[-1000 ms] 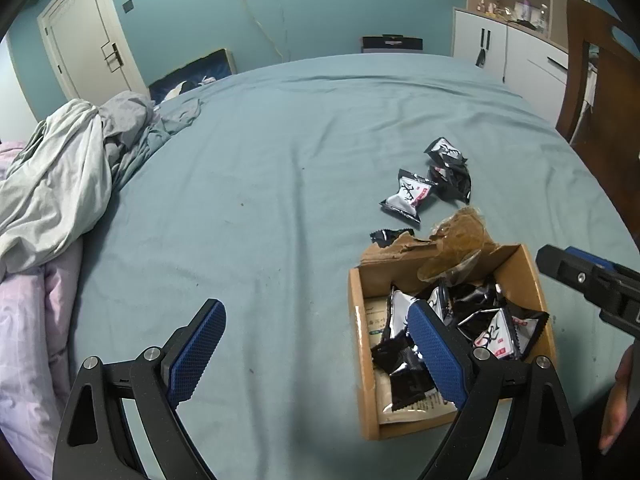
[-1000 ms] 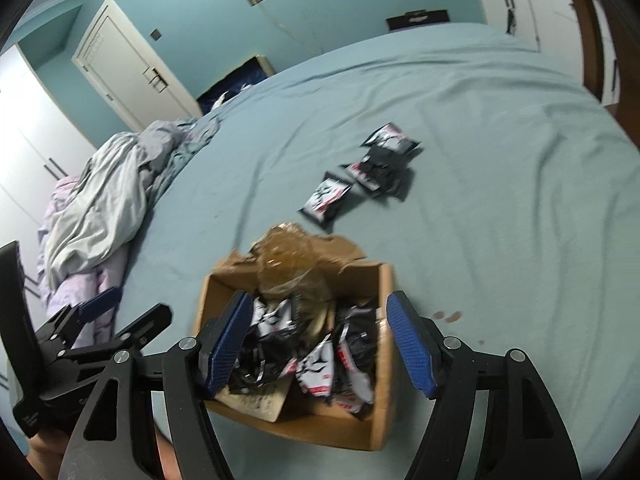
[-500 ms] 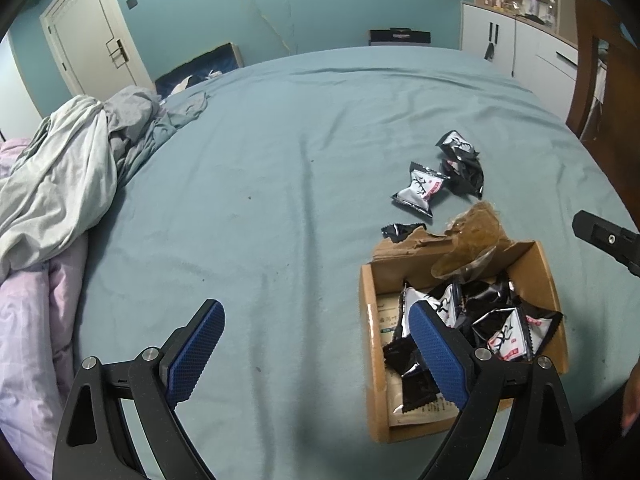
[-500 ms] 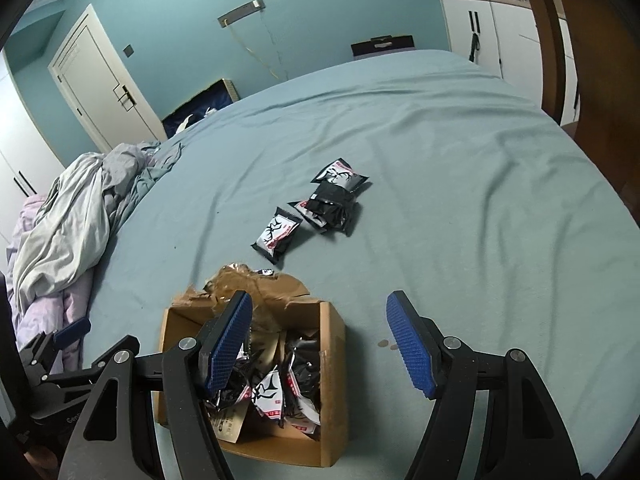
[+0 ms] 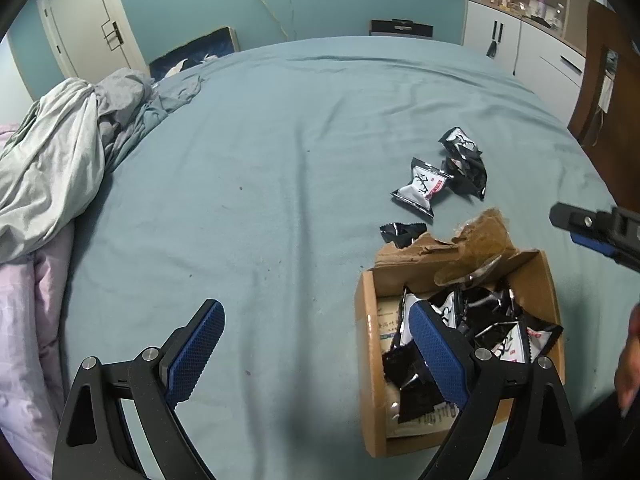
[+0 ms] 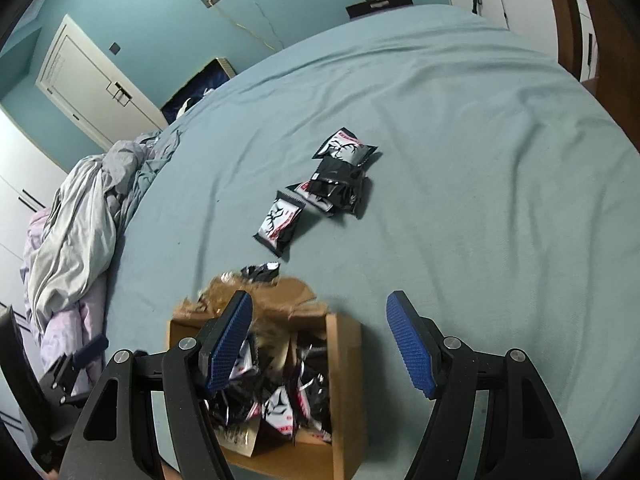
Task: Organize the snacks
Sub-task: 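Reach the right tool to the pile and grasp a black packet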
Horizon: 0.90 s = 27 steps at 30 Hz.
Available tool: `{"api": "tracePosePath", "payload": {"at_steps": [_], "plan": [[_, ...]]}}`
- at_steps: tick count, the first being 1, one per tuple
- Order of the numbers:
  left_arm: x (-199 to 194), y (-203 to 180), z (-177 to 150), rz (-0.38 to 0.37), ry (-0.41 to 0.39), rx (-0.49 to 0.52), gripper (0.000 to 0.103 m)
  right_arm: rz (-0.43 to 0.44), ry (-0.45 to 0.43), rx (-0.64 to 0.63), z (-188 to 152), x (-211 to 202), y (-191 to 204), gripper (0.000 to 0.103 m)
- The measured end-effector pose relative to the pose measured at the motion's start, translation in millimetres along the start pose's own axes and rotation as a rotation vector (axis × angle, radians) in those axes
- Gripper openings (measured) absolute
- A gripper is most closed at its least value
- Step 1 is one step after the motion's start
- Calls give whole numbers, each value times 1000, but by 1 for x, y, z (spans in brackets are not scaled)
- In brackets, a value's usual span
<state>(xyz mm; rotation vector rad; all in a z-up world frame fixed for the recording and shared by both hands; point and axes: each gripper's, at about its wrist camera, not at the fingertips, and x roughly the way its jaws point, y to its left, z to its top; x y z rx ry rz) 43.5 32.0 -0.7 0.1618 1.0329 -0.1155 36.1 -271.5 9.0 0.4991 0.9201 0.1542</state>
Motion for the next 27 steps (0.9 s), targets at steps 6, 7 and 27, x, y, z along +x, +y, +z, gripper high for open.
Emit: {"api": "tracePosePath", "payload": {"at_steps": [6, 7, 27], "plan": [[14, 5, 4, -38, 44, -33, 95, -21, 37, 2, 26, 22, -5, 69], [15, 6, 5, -43, 49, -39, 95, -36, 49, -9, 32, 30, -6, 69], [29, 2, 17, -115, 111, -47, 95, -53, 128, 9, 106, 132, -14, 69]]}}
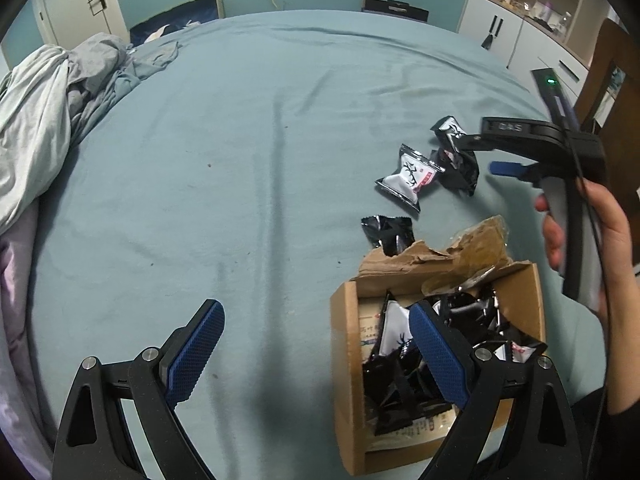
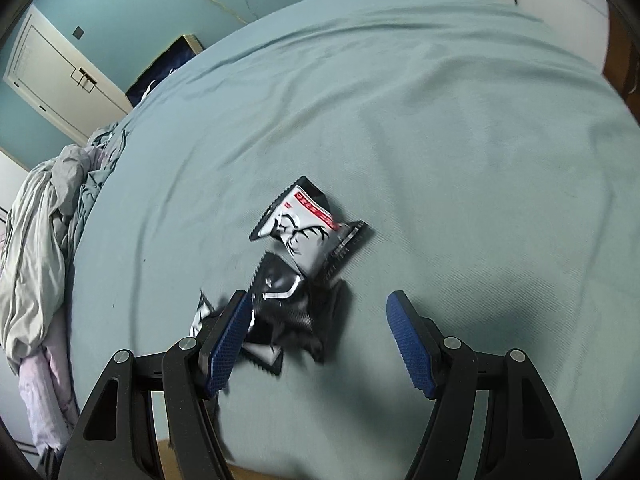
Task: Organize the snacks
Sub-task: 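Reach the right tool to the pile and grasp a black packet, then grasp a black packet beside the box with the left tool while the right tool holds its packet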
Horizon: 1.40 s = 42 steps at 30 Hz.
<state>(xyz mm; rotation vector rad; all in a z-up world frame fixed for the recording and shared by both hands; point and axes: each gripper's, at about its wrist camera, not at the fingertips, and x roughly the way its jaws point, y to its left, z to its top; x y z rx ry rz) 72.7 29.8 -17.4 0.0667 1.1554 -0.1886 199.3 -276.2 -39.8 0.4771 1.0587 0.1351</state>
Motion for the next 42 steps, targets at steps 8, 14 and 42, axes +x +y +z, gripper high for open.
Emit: {"api": "tracePosePath", "payload": {"at_steps": [8, 14, 42], "plan": [[8, -4, 0, 7, 32, 13, 95, 84, 33, 25, 6, 31, -1, 68], [6, -6, -1, 32, 9, 24, 95, 94, -13, 49, -1, 20, -5, 50], [-21, -18, -15, 146, -110, 125, 95, 85, -201, 143, -129, -158, -67, 49]]}}
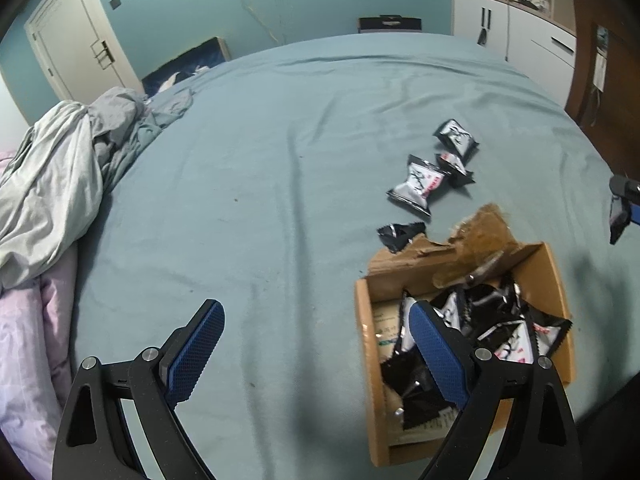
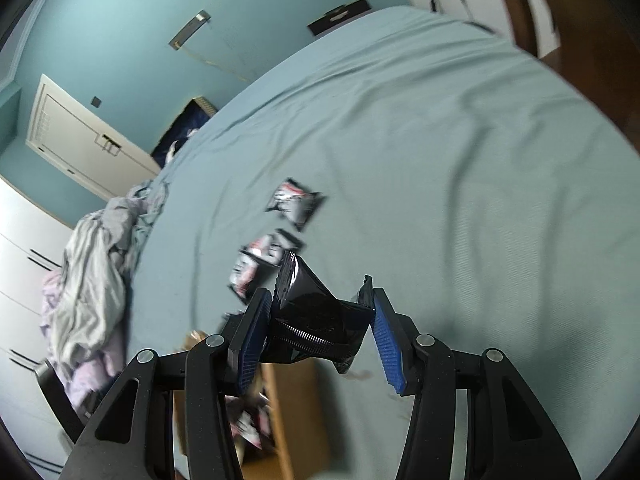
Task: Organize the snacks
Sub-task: 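Grasp a black packet beside the box with the left tool while the right tool holds its packet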
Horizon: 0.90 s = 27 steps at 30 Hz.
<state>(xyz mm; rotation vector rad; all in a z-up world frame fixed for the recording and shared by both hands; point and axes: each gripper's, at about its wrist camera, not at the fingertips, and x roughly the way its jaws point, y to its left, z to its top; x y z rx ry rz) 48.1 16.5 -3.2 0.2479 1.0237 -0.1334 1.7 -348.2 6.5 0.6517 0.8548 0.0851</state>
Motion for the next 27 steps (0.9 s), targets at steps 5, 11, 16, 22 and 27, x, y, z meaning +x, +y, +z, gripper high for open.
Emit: {"api": "tracePosePath", "payload": {"at_steps": [5, 11, 16, 22, 27], "plan": [[2, -6, 1, -7, 43, 18, 95, 0, 16, 26, -7, 3, -10, 49], [6, -14, 26, -36, 112, 107, 95, 23, 32, 40, 2, 20, -3, 49], [16, -17, 55, -10, 110, 107, 100, 34, 44, 46, 4, 31, -5, 49], [54, -16, 83, -30, 152, 39, 100, 4, 33, -4, 8, 44, 7, 49], [85, -25, 93, -71, 217, 11, 100, -9, 52, -37, 10, 62, 13, 49]]}}
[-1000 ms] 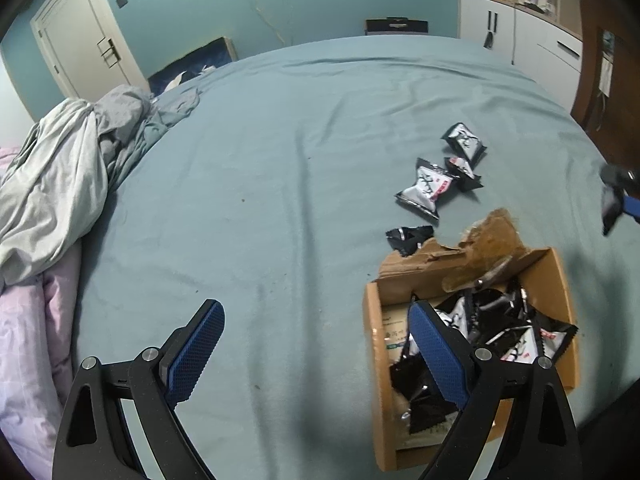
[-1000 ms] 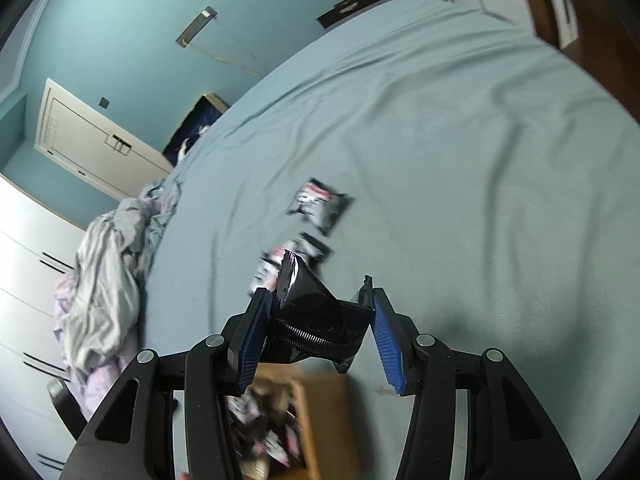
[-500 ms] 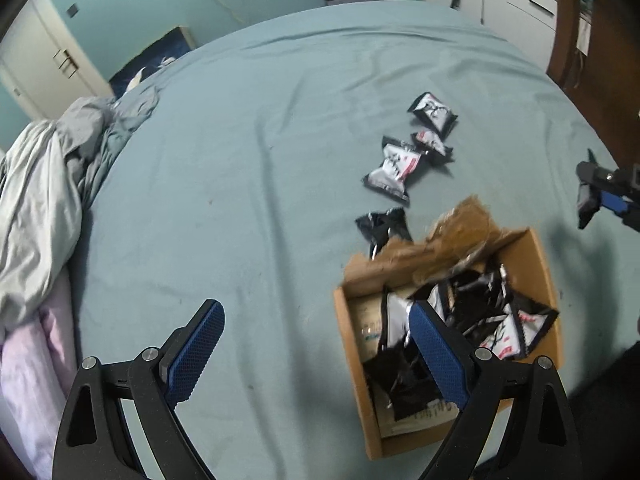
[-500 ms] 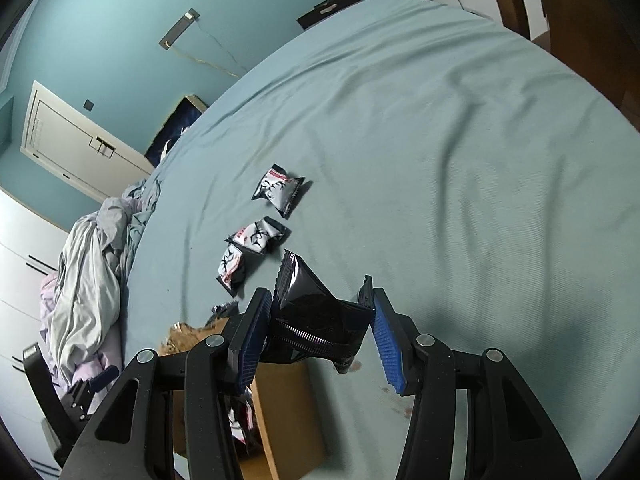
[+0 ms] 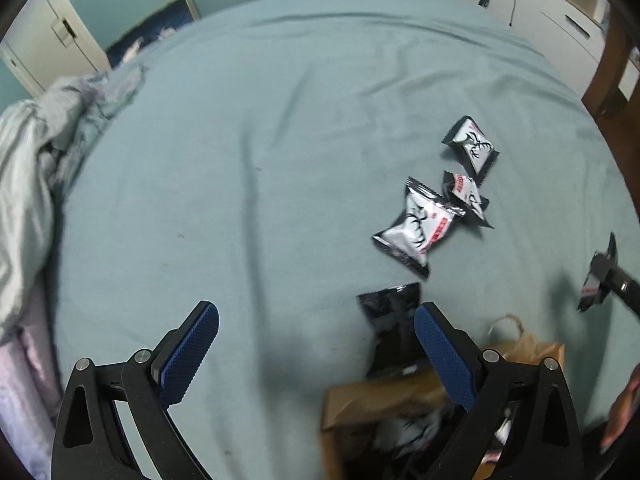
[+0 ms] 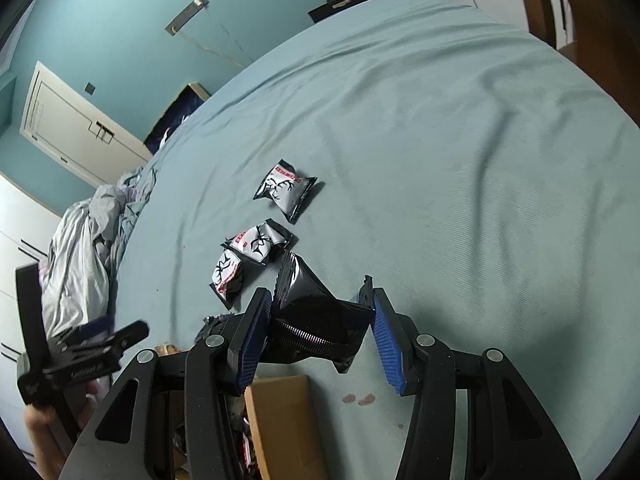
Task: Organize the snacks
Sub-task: 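Grasp a black packet beside the box with the left tool while the right tool holds its packet, then lower both black packets into the box and open both tools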
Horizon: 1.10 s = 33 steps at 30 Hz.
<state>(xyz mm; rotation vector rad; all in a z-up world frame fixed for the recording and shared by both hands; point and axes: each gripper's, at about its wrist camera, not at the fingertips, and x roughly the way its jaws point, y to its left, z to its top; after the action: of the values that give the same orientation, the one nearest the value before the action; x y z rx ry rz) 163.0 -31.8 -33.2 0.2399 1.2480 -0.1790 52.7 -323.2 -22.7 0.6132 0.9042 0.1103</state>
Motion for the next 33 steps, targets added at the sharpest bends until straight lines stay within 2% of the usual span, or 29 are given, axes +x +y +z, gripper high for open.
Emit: {"api": "tracePosePath", "payload": {"at_steps": [4, 6, 8, 13, 18, 19, 21, 23, 24, 25, 26, 27, 33], "plan": [[30, -12, 10, -24, 106, 5, 100, 3, 8, -7, 4, 5, 1, 49], [48, -10, 14, -95, 199, -49, 100, 13, 12, 3, 6, 7, -1, 49], [62, -7, 17, -130, 263, -99, 100, 21, 12, 10, 7, 8, -2, 49], [84, -15, 21, -60, 329, -80, 100, 39, 24, 28, 8, 10, -6, 49], [90, -14, 21, -62, 352, -89, 100, 48, 26, 36, 8, 9, -8, 49], [92, -14, 20, -83, 361, -92, 97, 50, 24, 37, 9, 8, -8, 49], [98, -6, 18, -127, 392, -117, 71, 52, 23, 41, 9, 8, -9, 49], [97, -2, 15, -98, 378, -132, 61, 51, 21, 47, 9, 8, -9, 49], [95, -1, 15, -89, 369, -132, 49, 52, 21, 50, 9, 8, -10, 49], [92, -2, 15, -80, 354, -126, 46, 51, 21, 53, 9, 8, -10, 49], [90, -2, 15, -80, 344, -124, 36, 51, 21, 59, 9, 9, -11, 49], [87, -1, 16, -82, 333, -128, 31, 51, 22, 61, 8, 9, -12, 49], [74, 16, 13, -132, 281, -221, 28, 46, 22, 62, 8, 7, -10, 49]]}}
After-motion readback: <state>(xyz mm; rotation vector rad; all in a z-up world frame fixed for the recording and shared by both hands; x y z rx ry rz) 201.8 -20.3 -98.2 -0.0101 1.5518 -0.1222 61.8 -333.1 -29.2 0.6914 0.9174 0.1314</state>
